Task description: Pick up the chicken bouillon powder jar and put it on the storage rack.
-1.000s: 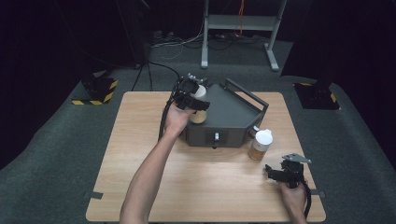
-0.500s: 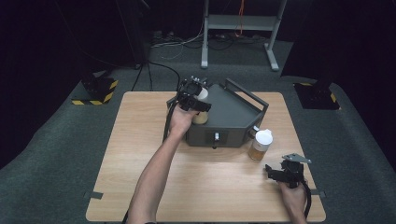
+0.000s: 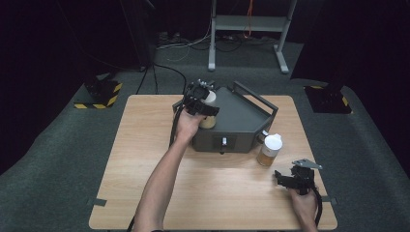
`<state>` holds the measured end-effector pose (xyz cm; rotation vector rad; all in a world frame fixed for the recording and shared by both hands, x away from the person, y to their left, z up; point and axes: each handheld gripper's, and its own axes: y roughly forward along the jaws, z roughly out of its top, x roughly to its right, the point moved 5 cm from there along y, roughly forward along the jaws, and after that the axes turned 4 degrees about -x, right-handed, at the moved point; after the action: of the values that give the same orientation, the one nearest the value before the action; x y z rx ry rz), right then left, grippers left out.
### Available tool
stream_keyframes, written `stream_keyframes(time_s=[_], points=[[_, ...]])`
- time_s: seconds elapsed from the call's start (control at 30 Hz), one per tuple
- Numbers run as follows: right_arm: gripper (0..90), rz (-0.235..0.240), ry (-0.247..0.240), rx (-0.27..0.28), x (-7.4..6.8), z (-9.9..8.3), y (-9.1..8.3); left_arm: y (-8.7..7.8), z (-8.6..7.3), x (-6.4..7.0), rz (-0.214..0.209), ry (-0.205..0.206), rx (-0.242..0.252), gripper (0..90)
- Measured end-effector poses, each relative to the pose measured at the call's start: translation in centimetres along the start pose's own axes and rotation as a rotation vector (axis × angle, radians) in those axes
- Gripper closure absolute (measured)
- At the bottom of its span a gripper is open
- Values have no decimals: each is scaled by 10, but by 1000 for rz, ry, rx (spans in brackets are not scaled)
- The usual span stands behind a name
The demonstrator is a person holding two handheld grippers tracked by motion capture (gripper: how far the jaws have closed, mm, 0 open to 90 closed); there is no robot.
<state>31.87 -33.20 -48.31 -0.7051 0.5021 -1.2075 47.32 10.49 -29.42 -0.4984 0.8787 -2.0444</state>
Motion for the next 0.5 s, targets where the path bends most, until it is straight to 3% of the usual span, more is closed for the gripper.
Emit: stream_keyframes(time_s=[0.5], points=[[93, 0, 1, 0, 0, 0, 0, 2, -5, 1, 12, 4, 19, 304]])
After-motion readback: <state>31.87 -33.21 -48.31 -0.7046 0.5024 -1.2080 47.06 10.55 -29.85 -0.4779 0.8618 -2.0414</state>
